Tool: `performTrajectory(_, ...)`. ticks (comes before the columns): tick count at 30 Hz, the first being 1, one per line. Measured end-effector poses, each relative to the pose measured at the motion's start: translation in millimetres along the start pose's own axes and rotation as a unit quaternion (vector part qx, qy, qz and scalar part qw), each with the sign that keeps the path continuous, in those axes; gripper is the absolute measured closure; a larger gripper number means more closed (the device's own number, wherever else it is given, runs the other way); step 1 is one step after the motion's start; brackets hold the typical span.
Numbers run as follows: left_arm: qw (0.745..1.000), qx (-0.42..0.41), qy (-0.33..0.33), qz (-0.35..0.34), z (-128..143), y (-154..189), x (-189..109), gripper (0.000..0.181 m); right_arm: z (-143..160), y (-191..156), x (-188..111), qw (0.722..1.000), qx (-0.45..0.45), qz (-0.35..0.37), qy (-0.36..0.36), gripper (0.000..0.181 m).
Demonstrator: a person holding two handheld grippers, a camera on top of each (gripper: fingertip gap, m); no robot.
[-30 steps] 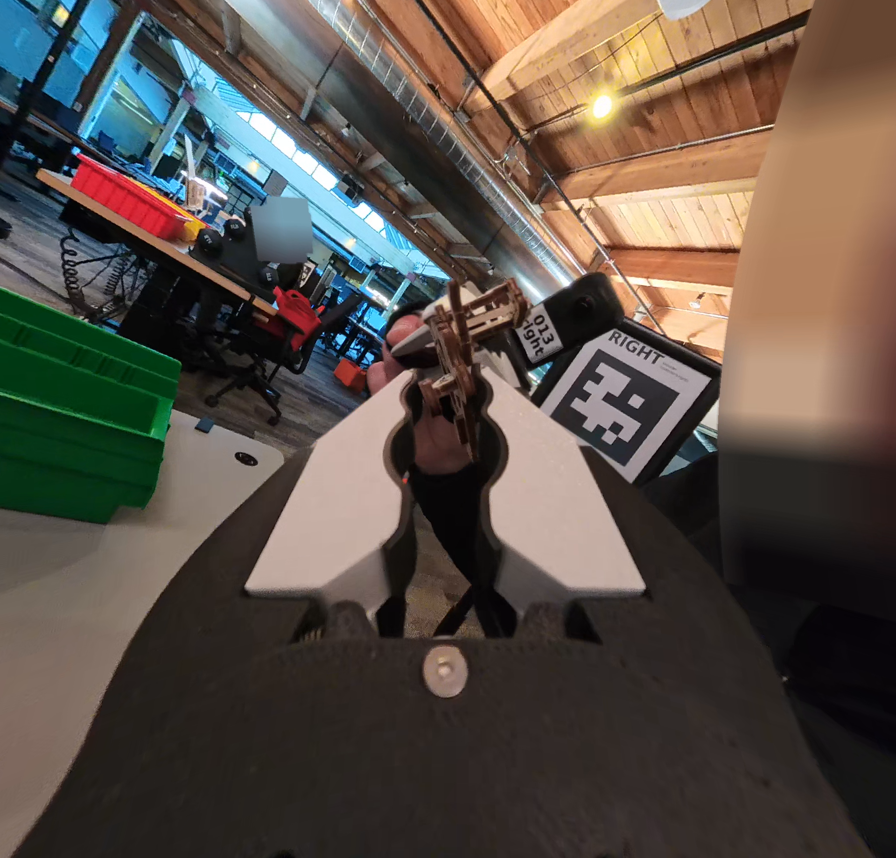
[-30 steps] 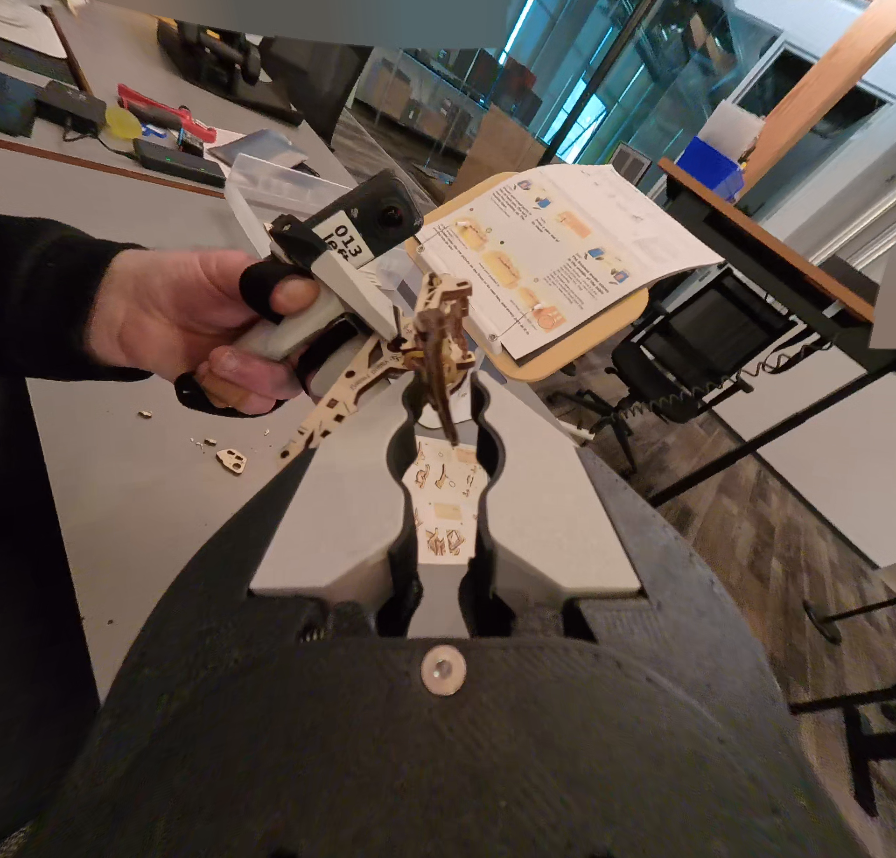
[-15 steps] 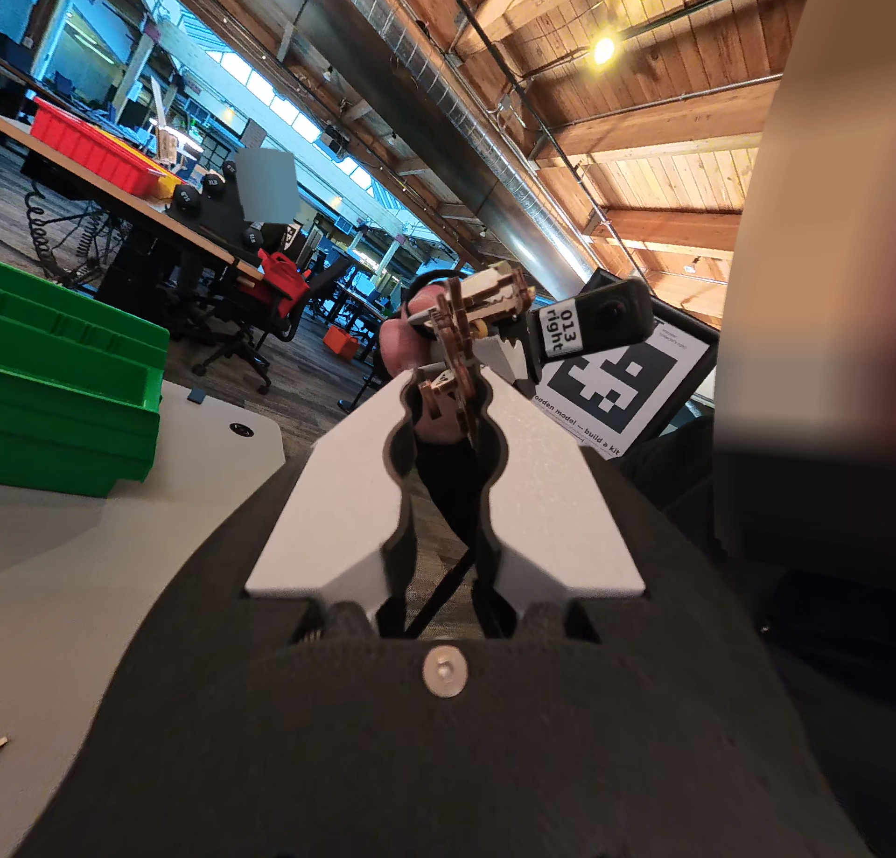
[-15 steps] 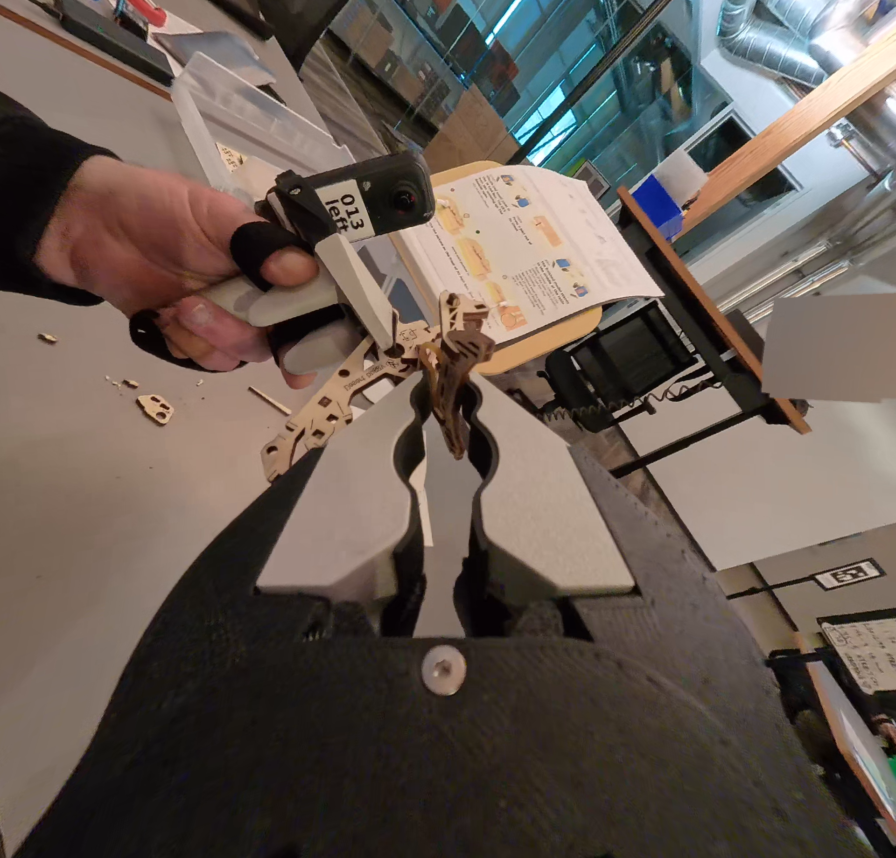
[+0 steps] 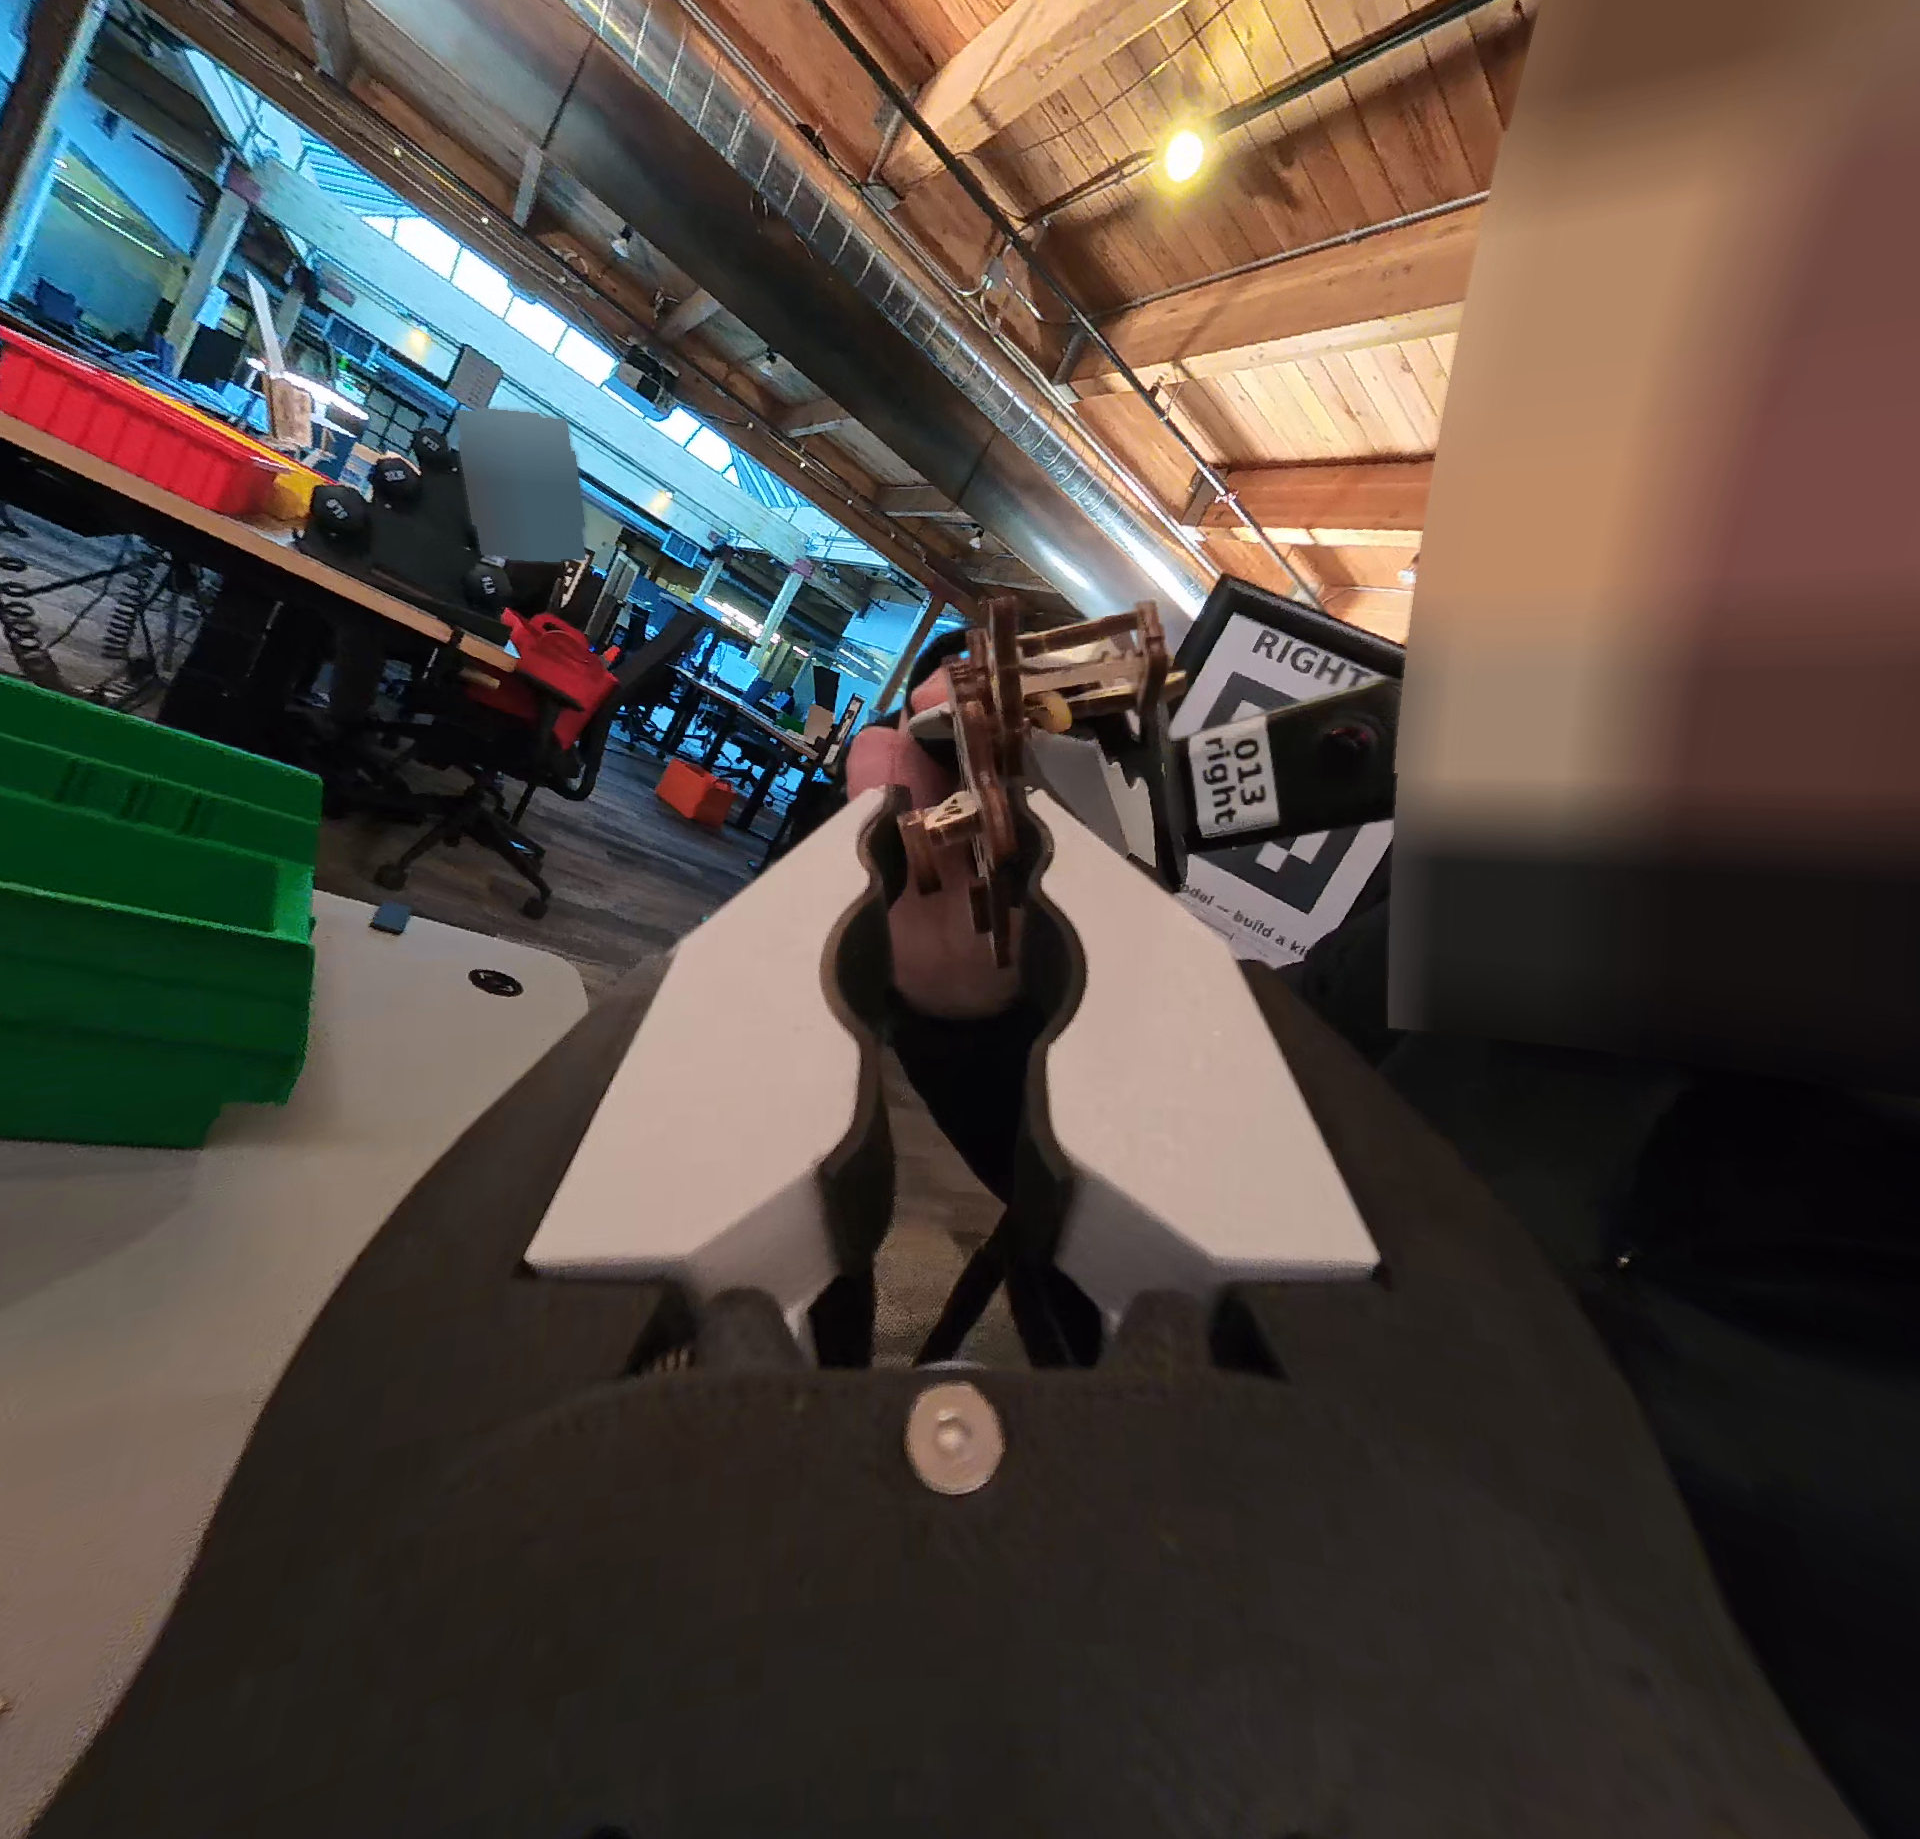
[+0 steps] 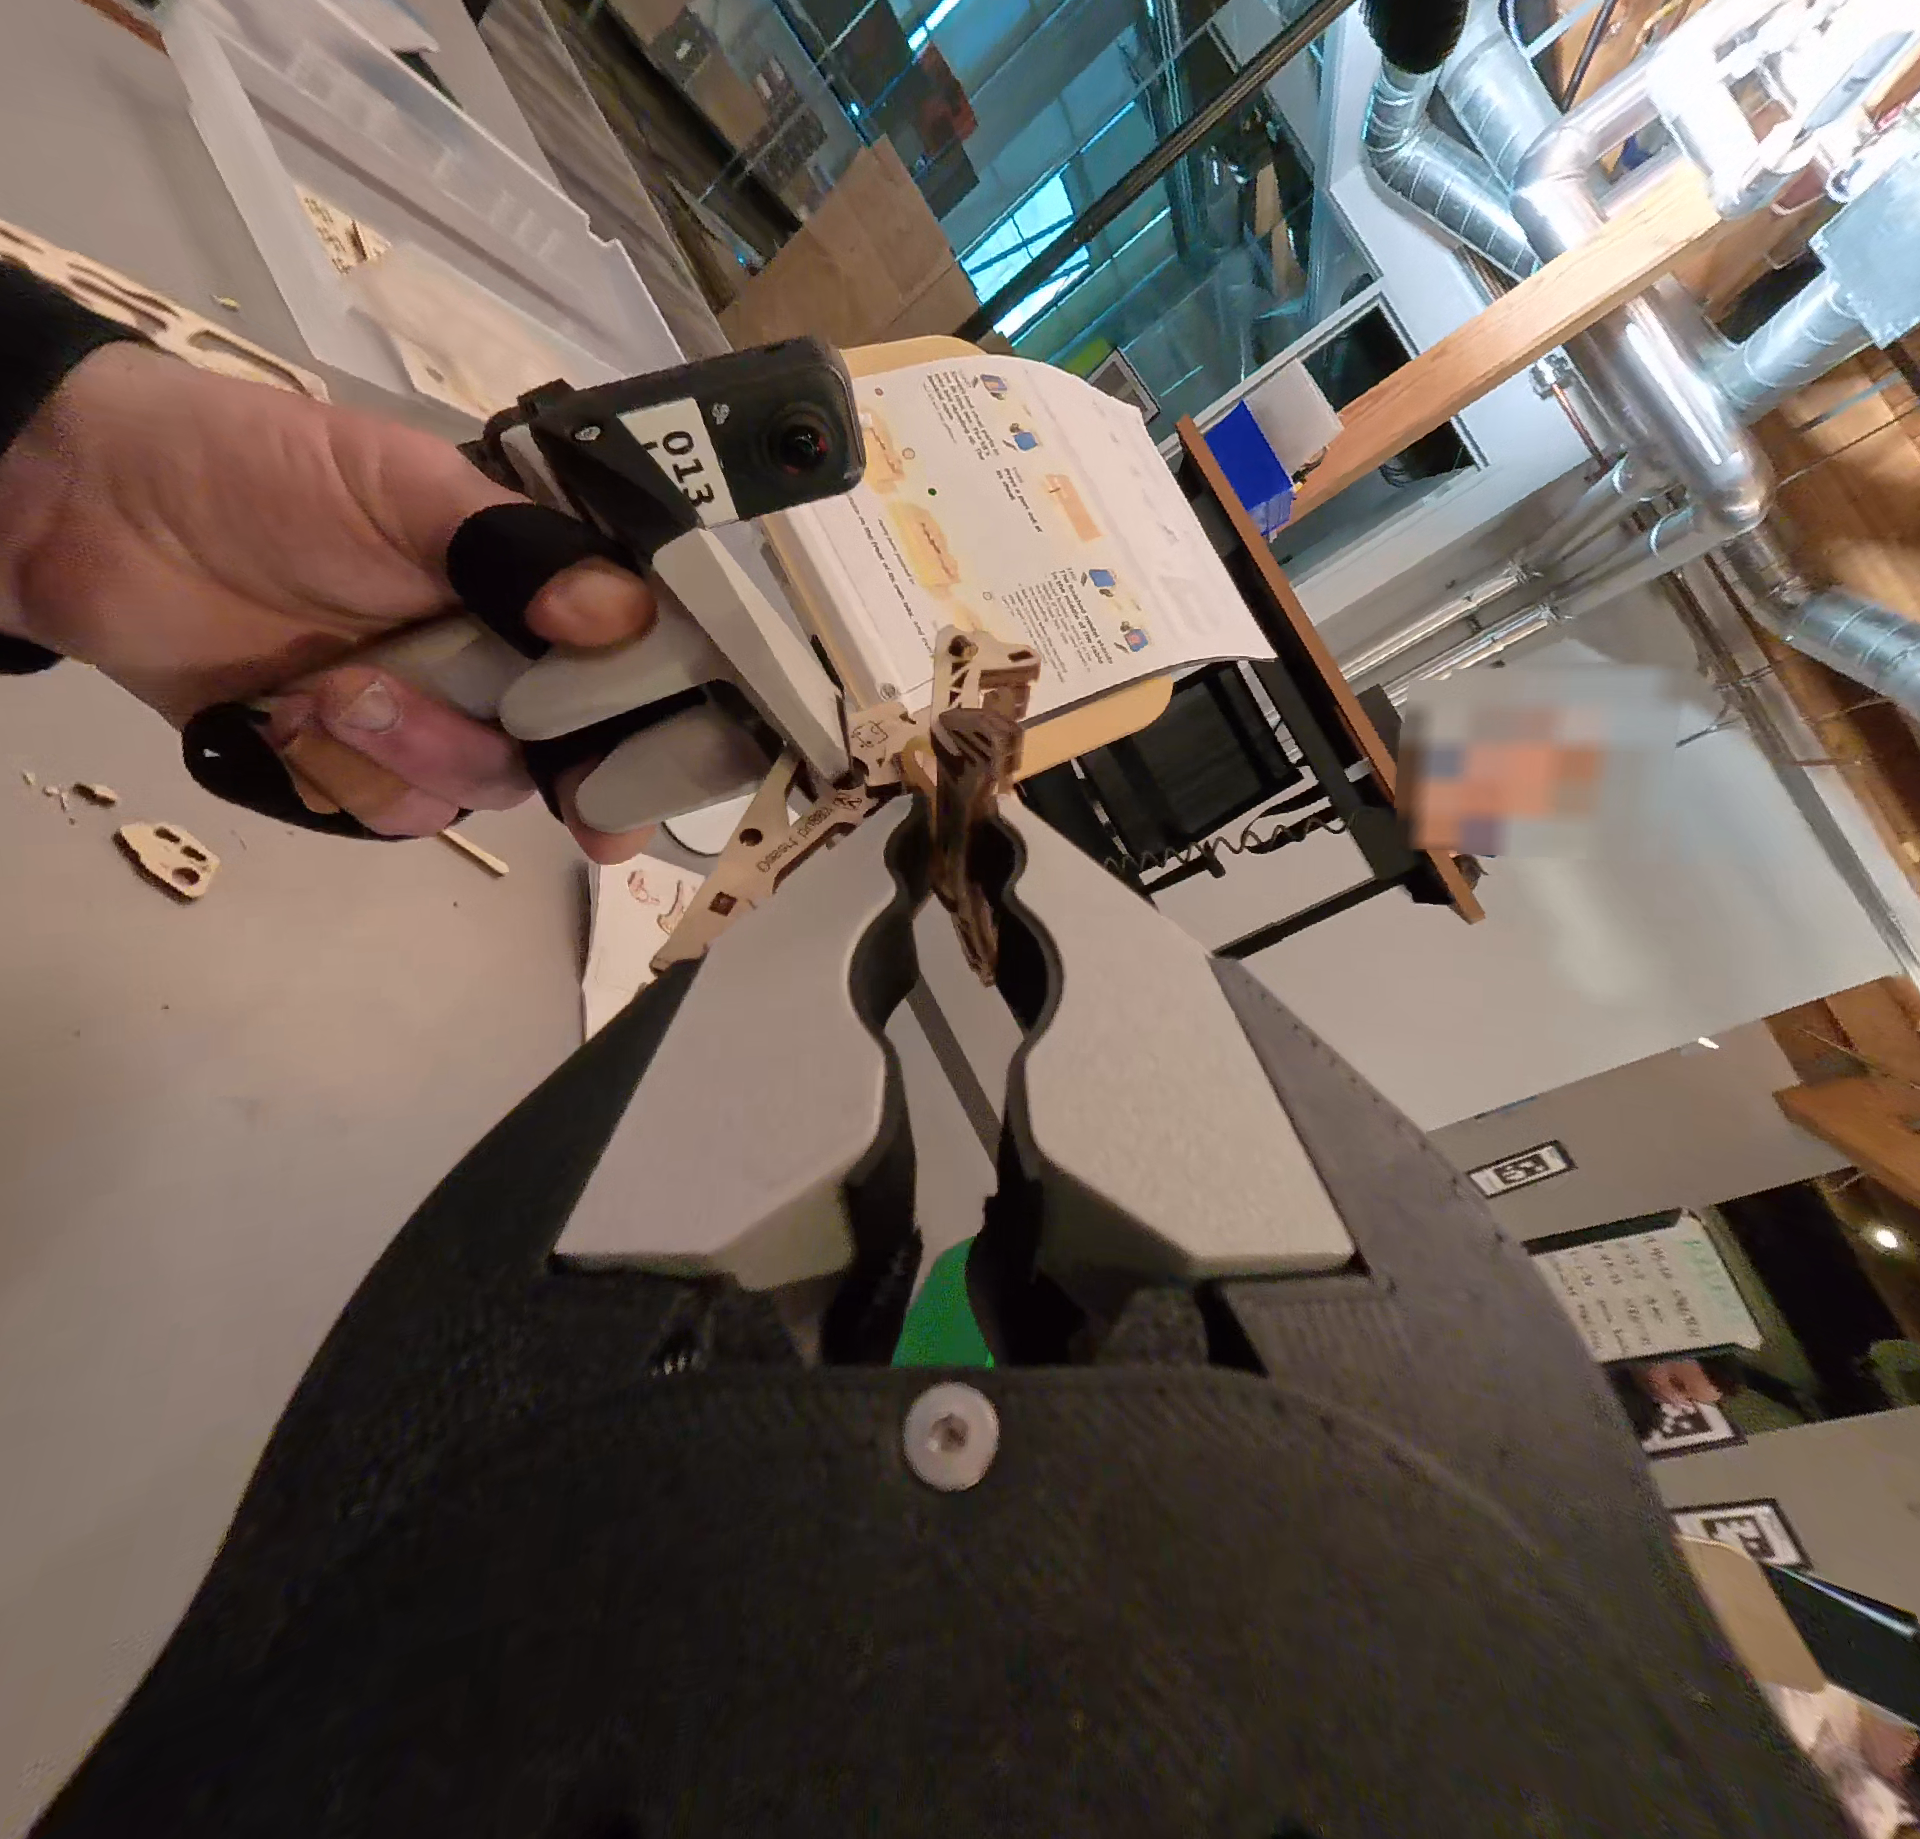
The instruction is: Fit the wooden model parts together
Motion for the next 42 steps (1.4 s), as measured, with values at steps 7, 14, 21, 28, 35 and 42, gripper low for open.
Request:
performTrajectory(7, 1.0, 0.016, -0.01, -0.011, 1.4, -5.1, -0.3, 0.164, 9.8, 2.7, 2.5, 0.996, 0.087, -0.033, 0.016, 0.174)
performTrajectory(14, 0.998, 0.032, -0.06, -0.013, 8.9, -2.6, 2.9, 0.164, 13.3, 2.9, -2.7, 0.994, 0.083, -0.064, 0.02, 0.149)
performTrajectory(21, 0.995, 0.045, -0.089, -0.015, 13.4, -1.9, 6.8, 0.164, 12.8, -5.2, -7.8, 0.993, 0.056, -0.105, 0.027, 0.161)
performTrajectory(28, 0.996, 0.048, -0.076, -0.016, 12.1, -3.0, 6.6, 0.164, 13.1, -4.4, -7.0, 0.991, 0.091, -0.089, 0.033, 0.162)
performTrajectory(35, 0.996, 0.048, -0.077, -0.011, 12.3, -3.9, 5.2, 0.163, 17.5, -4.3, -3.7, 0.952, 0.266, -0.135, 0.067, 0.161)
performTrajectory(42, 0.998, 0.02, -0.056, -0.026, 12.5, -14.4, -0.5, 0.164, 23.1, -8.0, 0.4, 0.994, 0.091, -0.062, 0.024, 0.162)
Point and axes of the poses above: each gripper's, where its closed fingertips meet, x out along the fingers, z out of its underside, y = z × x across the jaws, the point moved 1 cm from there along -x, back along the fingers, and after that the axes turned 9 degrees about z, right-handed, at the moved point
